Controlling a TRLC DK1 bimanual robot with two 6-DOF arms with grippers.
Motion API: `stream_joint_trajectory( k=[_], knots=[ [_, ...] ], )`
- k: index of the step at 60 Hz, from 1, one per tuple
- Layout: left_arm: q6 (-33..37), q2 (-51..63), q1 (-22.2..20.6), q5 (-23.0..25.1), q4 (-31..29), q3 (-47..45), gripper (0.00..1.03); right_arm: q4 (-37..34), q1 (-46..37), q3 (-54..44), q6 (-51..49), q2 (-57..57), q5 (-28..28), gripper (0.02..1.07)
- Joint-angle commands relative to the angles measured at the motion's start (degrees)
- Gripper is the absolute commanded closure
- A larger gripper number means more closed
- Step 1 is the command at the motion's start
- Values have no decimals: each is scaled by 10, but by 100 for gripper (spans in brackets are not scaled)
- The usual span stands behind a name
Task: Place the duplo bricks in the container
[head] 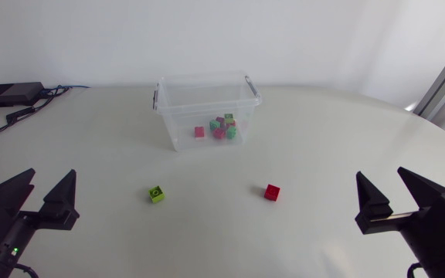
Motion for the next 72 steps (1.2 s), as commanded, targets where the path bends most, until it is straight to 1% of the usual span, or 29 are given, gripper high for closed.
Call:
stream_joint_trajectory(
  k=[1, 15, 24, 27, 31, 34, 36, 40, 43, 44, 49, 52, 53, 56, 58, 60, 66, 70, 72],
  knots=[
    [-5, -5, -5, 0, 5, -11, 4, 5, 3, -12, 10, -3, -3, 6],
    [-5, -6, -6, 0, 5, -11, 4, 5, 6, -12, 10, -3, -3, 6],
    [-4, -8, -6, 0, 10, -9, 4, 8, 23, -12, 9, -5, -3, 6],
    [-8, -8, -5, 1, 5, 5, 4, 9, 36, -7, 9, -5, -1, 6],
    [-12, -5, -14, 1, -14, 41, 4, 9, 48, 14, 9, 4, 6, 6],
    [-13, 7, -22, 1, -16, 62, 4, 11, 50, 31, 9, 22, 7, 6],
    [-14, 32, -28, 1, -15, 82, 4, 15, 50, 45, 9, 45, 6, 6],
    [-23, 116, -38, 1, -15, 132, 4, 24, 51, 85, 9, 118, 6, 6],
    [-26, 166, -39, 1, -15, 161, 4, 28, 52, 118, 9, 181, 6, 6],
    [-27, 205, -38, 1, -16, 183, 4, 30, 52, 130, 9, 202, 6, 6],
    [-28, 308, -39, 2, -22, 240, 4, 33, 53, 181, 12, 282, 6, 6],
    [-28, 384, -50, 5, -43, 280, 4, 29, 57, 211, 17, 333, 5, 6],
    [-28, 392, -52, 4, -47, 284, 4, 27, 58, 215, 17, 340, 4, 6],
    [-31, 488, -56, 6, -76, 333, 4, 22, 64, 248, 21, 403, 2, 6],
    [-31, 540, -61, 13, -99, 360, 4, 19, 64, 265, 34, 439, -2, 6],
    [-31, 583, -64, 14, -109, 380, 4, 10, 64, 280, 37, 474, -7, 6],
    [-30, 679, -64, 23, -144, 428, 4, -23, 64, 317, 54, 564, -19, 6],
    [-6, 745, -63, 32, -163, 461, 5, -44, 64, 335, 59, 615, -39, 6],
    [28, 777, -64, 32, -178, 477, 6, -54, 63, 345, 59, 640, -43, 6]
  ],
)
